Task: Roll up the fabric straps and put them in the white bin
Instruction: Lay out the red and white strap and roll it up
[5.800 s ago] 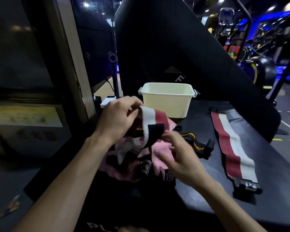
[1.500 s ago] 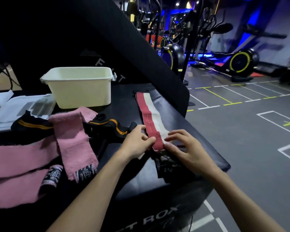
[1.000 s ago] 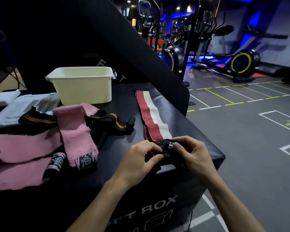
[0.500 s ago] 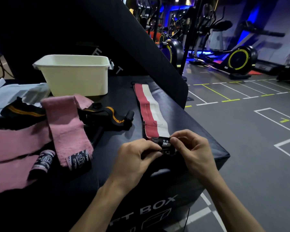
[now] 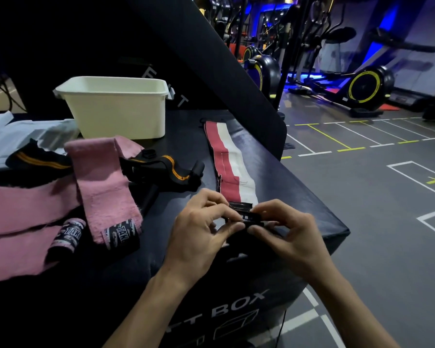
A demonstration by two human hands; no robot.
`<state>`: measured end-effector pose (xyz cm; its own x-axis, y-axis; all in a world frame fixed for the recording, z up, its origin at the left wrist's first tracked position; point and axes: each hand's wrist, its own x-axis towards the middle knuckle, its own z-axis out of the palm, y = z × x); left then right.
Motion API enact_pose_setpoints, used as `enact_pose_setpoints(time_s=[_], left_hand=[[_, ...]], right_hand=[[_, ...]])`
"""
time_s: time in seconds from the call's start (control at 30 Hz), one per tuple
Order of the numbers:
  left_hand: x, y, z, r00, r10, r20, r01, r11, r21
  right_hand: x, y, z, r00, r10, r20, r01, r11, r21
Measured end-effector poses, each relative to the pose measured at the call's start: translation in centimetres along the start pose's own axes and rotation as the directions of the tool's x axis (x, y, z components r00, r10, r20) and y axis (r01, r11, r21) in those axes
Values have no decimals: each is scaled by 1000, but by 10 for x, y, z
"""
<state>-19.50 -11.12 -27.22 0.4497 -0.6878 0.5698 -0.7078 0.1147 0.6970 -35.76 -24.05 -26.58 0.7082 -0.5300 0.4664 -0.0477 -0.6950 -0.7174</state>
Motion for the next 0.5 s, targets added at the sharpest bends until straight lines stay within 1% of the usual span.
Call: enact_pose_setpoints(time_s=[0.1, 0.23, 0.33, 0.5], left_hand=[[0, 1, 0, 999, -29, 45, 33, 996, -85], [0, 4, -1, 984, -166, 61, 172, 978, -115], [-1, 7, -2, 978, -202, 54, 206, 975, -80], [-2, 7, -1, 978, -201, 58, 202, 979, -15]], right_hand=[[0, 0, 1, 1000, -12, -26, 12, 1000, 3], [-1, -2, 0, 1000, 5, -13, -5, 999, 43], [0, -2, 1, 999, -16, -43, 17, 999, 28], [2, -1, 6, 996, -26, -83, 26, 1000, 0]])
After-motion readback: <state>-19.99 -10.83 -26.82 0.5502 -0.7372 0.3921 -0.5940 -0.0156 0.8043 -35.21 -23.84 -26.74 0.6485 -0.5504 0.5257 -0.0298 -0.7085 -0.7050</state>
